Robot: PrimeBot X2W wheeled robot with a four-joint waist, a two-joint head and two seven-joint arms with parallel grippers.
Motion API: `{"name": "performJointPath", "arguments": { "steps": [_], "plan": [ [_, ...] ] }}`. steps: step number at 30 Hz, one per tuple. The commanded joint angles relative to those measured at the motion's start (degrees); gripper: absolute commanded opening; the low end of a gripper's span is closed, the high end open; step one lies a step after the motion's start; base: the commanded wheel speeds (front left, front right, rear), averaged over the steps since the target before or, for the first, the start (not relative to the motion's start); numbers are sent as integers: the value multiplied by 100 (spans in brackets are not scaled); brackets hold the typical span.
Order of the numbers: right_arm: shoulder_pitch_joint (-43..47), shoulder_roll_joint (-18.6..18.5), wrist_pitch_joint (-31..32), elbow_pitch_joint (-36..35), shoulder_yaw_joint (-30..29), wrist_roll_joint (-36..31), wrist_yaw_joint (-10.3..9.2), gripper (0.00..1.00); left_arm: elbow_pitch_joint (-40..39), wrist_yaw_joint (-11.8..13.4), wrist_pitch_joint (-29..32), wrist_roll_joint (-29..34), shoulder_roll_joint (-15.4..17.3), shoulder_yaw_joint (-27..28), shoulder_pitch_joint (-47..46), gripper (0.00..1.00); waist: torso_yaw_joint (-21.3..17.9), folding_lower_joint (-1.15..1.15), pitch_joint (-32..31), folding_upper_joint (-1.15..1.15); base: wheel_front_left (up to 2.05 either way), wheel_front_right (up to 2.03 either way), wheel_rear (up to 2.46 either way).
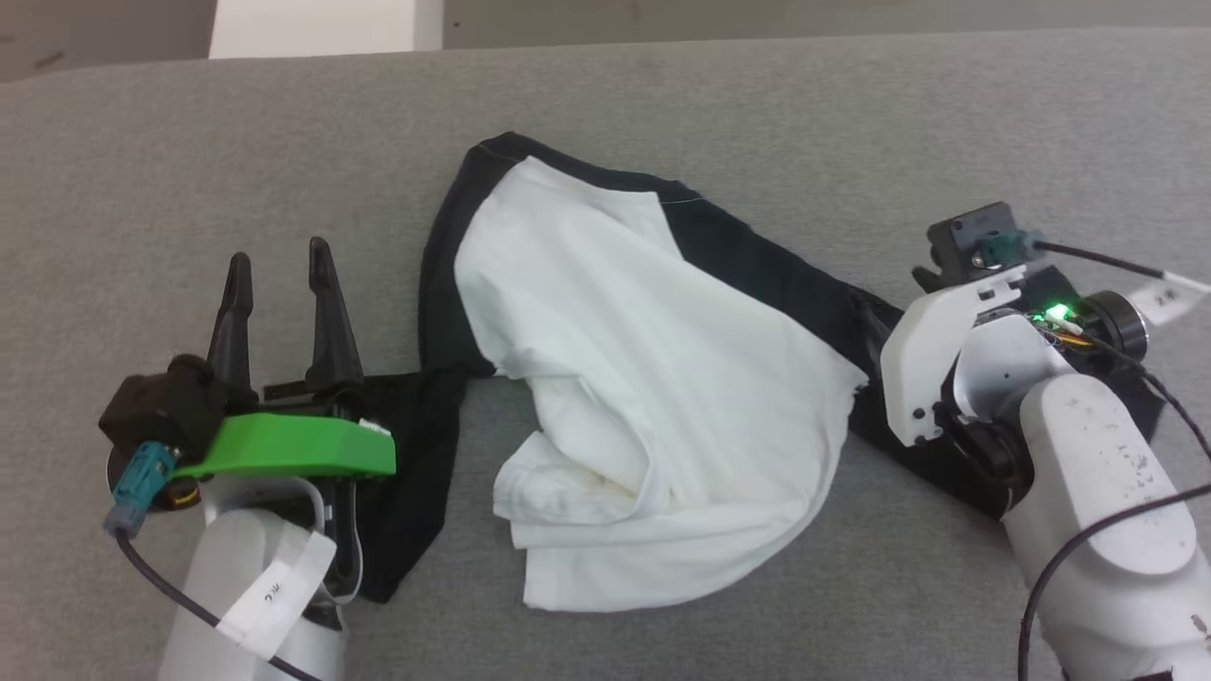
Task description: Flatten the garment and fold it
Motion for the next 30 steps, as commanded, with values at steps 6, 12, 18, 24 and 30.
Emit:
{"name": "performJointPath", "arguments": {
  "steps": [6, 12, 18, 24, 30],
  "plan": [
    [-369, -332, 795, 656, 358, 120, -9, 100, -96, -172, -21, 131, -192, 224, 193, 100, 382, -1, 169, 45, 0, 0, 0],
    [-480, -409, 1767, 1103, 377, 188, -9, 0, -43, -268, -21, 194, -256, 324, 207, 100, 440, -1, 174, 45, 0, 0, 0],
    [-532, -544, 1487, 797, -344, -203, -9, 0, 66, -332, -21, 205, -274, 378, 221, 100, 399, -1, 85, 45, 0, 0, 0],
    [-438, -573, 947, 489, -1555, -860, -9, 0, 202, -394, -21, 249, -279, 367, 247, 100, 341, -1, -50, 45, 0, 0, 0],
    [-327, -311, 364, 462, -2490, -1389, -9, 0, 298, -433, -21, 294, -281, 285, 231, 100, 299, -1, -98, 45, 0, 0, 0]
  ]
}}
